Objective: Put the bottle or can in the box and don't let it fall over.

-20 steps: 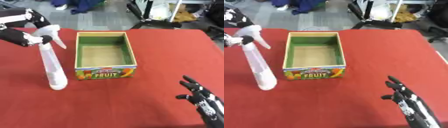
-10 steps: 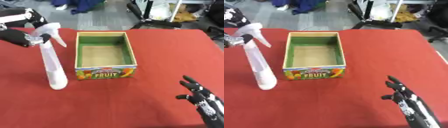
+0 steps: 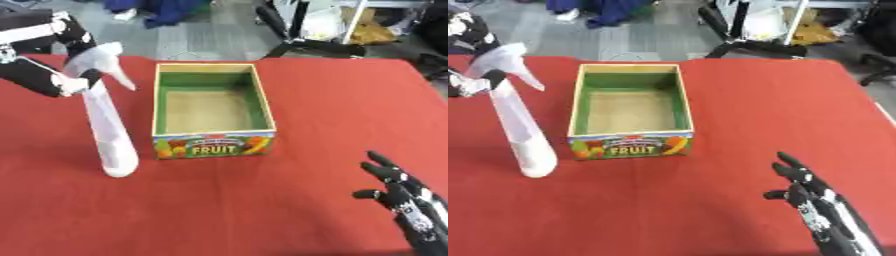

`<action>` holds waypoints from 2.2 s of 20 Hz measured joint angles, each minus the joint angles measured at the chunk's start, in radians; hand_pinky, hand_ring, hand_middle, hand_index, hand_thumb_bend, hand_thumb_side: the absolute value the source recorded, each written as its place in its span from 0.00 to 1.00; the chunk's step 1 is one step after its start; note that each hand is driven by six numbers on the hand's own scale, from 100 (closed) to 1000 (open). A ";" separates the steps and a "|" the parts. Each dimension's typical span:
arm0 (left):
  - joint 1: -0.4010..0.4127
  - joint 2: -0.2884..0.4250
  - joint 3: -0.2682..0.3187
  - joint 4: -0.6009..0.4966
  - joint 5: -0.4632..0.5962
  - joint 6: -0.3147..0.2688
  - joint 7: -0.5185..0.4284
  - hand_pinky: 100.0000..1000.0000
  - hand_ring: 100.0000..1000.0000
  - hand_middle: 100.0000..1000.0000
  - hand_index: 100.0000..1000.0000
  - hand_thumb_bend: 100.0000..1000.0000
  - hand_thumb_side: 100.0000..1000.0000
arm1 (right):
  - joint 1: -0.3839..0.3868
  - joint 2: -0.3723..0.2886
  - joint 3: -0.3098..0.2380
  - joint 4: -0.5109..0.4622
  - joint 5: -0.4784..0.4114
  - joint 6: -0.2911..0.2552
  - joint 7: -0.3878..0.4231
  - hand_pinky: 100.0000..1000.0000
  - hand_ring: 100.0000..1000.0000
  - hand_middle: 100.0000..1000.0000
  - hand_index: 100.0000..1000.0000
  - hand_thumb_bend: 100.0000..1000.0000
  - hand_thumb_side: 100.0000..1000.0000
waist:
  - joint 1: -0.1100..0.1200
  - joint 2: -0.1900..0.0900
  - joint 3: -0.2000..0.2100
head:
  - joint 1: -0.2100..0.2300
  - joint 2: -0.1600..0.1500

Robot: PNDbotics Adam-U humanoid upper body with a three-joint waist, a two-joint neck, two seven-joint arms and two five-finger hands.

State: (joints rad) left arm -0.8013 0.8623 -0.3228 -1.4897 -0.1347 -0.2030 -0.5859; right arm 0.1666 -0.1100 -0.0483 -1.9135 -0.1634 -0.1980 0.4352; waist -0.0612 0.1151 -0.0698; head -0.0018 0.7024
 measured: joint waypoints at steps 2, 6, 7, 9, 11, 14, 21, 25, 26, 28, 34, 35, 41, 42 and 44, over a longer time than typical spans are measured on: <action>0.000 0.000 0.001 -0.005 0.006 -0.002 0.011 0.41 0.30 0.13 0.43 0.00 0.16 | 0.000 0.000 0.000 0.000 0.000 0.000 0.000 0.67 1.00 1.00 0.77 0.00 0.53 | 0.000 0.000 0.000 | 0.000 0.000; -0.002 0.006 0.009 -0.016 0.012 0.000 0.032 0.40 0.29 0.11 0.41 0.00 0.15 | 0.000 0.000 0.000 0.001 0.000 0.000 0.000 0.67 1.00 1.00 0.77 0.00 0.53 | 0.000 0.000 0.000 | 0.000 0.000; -0.004 0.009 0.013 -0.019 0.012 0.001 0.037 0.40 0.29 0.11 0.41 0.00 0.15 | 0.000 0.000 0.000 0.001 0.000 0.000 0.000 0.67 1.00 1.00 0.77 0.00 0.53 | 0.000 0.000 0.000 | 0.000 0.000; -0.010 0.013 0.019 -0.024 0.012 0.002 0.046 0.40 0.29 0.11 0.41 0.00 0.14 | 0.000 0.000 0.000 0.003 0.000 0.000 0.000 0.67 1.00 1.00 0.77 0.00 0.53 | 0.002 0.000 -0.001 | 0.000 0.000; -0.013 0.020 0.026 -0.028 0.012 0.002 0.055 0.40 0.29 0.11 0.41 0.00 0.14 | 0.000 0.000 0.000 0.004 0.000 0.000 0.000 0.67 1.00 1.00 0.77 0.00 0.53 | 0.004 0.000 -0.001 | 0.000 0.000; -0.023 0.031 0.040 -0.034 0.009 0.001 0.069 0.40 0.29 0.11 0.41 0.00 0.14 | 0.000 0.000 0.000 0.005 0.000 0.000 0.000 0.67 1.00 1.00 0.77 0.00 0.53 | 0.004 0.000 -0.001 | 0.000 0.000; -0.065 0.034 0.063 -0.028 -0.023 -0.001 0.127 0.40 0.29 0.11 0.41 0.00 0.13 | 0.000 0.000 0.000 0.005 0.000 0.000 0.000 0.67 1.00 1.00 0.77 0.00 0.53 | 0.005 -0.001 -0.005 | 0.000 0.001; -0.105 0.010 0.065 -0.005 -0.037 -0.002 0.152 0.40 0.29 0.11 0.41 0.00 0.13 | 0.000 0.000 0.000 0.006 0.000 0.000 0.000 0.67 1.00 1.00 0.77 0.00 0.53 | 0.007 -0.001 -0.013 | 0.002 0.007; -0.117 0.000 0.067 0.003 -0.039 -0.001 0.159 0.40 0.29 0.11 0.41 0.00 0.13 | 0.000 0.000 0.000 0.006 0.000 0.000 0.000 0.67 1.00 1.00 0.77 0.00 0.53 | 0.007 -0.001 -0.016 | 0.003 0.007; -0.143 -0.022 0.068 0.021 -0.042 -0.001 0.175 0.41 0.29 0.11 0.41 0.00 0.13 | 0.000 0.000 0.000 0.006 0.000 0.000 0.001 0.67 1.00 1.00 0.77 0.00 0.53 | 0.007 -0.001 -0.021 | 0.007 0.007; -0.184 -0.093 0.049 0.062 -0.046 -0.008 0.200 0.42 0.30 0.12 0.42 0.00 0.13 | -0.008 -0.001 0.007 0.006 0.000 0.001 0.008 0.67 1.00 1.00 0.77 0.00 0.54 | 0.007 0.000 -0.040 | 0.019 0.007; -0.186 -0.106 0.043 0.067 -0.047 -0.008 0.200 0.43 0.31 0.12 0.42 0.00 0.13 | -0.008 -0.001 0.009 0.006 0.000 0.001 0.009 0.67 1.00 1.00 0.77 0.00 0.54 | 0.006 0.000 -0.043 | 0.020 0.007; -0.179 -0.169 0.000 0.115 -0.084 -0.021 0.186 0.67 0.56 0.41 0.69 0.10 0.34 | -0.009 -0.001 0.013 0.006 -0.003 0.004 0.014 0.67 1.00 1.00 0.77 0.00 0.54 | 0.004 0.003 -0.058 | 0.020 0.000; -0.175 -0.173 -0.006 0.121 -0.098 -0.026 0.180 0.72 0.65 0.50 0.77 0.22 0.44 | -0.009 -0.001 0.013 0.006 -0.004 0.004 0.014 0.67 1.00 1.00 0.77 0.00 0.54 | 0.004 0.005 -0.059 | 0.020 -0.001; -0.167 -0.177 -0.014 0.127 -0.132 -0.035 0.171 0.77 0.74 0.61 0.83 0.35 0.55 | -0.012 -0.001 0.013 0.006 -0.004 0.004 0.015 0.67 1.00 1.00 0.77 0.00 0.54 | 0.005 0.007 -0.059 | 0.020 -0.001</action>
State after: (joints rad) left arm -0.9684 0.6851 -0.3363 -1.3623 -0.2664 -0.2380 -0.4146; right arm 0.1549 -0.1106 -0.0353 -1.9074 -0.1677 -0.1942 0.4500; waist -0.0563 0.1223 -0.1292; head 0.0186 0.7015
